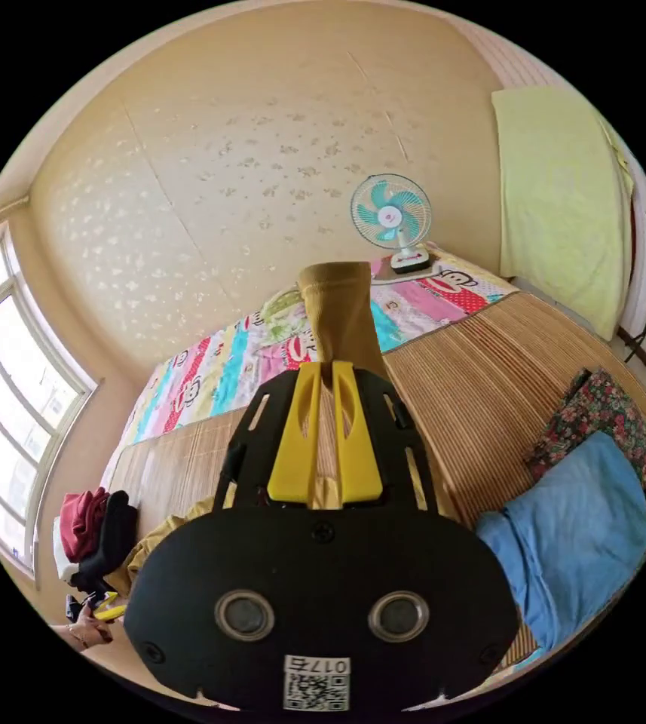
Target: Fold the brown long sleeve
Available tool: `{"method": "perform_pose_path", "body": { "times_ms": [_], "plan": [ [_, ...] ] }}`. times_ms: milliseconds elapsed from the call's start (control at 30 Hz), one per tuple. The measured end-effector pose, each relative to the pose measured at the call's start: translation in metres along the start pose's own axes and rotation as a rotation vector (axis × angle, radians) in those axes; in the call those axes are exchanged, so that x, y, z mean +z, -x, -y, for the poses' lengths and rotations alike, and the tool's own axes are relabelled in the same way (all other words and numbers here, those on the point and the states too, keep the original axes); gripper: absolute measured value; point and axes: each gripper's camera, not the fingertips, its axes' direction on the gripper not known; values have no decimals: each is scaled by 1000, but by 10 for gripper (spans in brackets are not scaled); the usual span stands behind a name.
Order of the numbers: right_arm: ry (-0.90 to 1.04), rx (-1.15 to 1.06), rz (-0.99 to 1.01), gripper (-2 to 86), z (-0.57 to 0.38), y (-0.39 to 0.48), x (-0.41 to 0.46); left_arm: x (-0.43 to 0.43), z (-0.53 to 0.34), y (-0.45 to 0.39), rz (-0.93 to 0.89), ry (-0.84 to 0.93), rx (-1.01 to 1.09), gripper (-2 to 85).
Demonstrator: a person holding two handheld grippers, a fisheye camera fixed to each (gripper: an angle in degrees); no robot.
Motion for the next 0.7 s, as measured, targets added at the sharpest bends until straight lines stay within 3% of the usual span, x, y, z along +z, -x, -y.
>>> {"method": "perform_pose_path", "body": {
  "times_ms": [100, 233, 267, 367, 500, 600, 700],
  "plan": [
    [194, -6, 202, 24, -85, 83, 52, 8, 21, 30, -180, -95, -117, 134],
    [797, 28, 204, 22, -238, 132, 142, 31, 38, 75, -395, -236, -332, 144],
    [865, 20, 281, 21, -265, 134, 138, 37, 40, 88, -450, -278, -409, 136],
    [876, -120, 304, 20, -291, 134, 95, 45, 42, 119, -546, -375, -554, 79],
    [965, -260, 256, 19, -304, 107, 56, 39, 48, 141, -505, -366, -548, 36],
    [985, -250, 180, 14, -296, 65, 32, 7, 39, 130, -448, -404, -392, 33],
    [962, -180, 106, 9, -283, 29, 15, -42, 9, 75, -313, -500, -104, 30]
  ]
}}
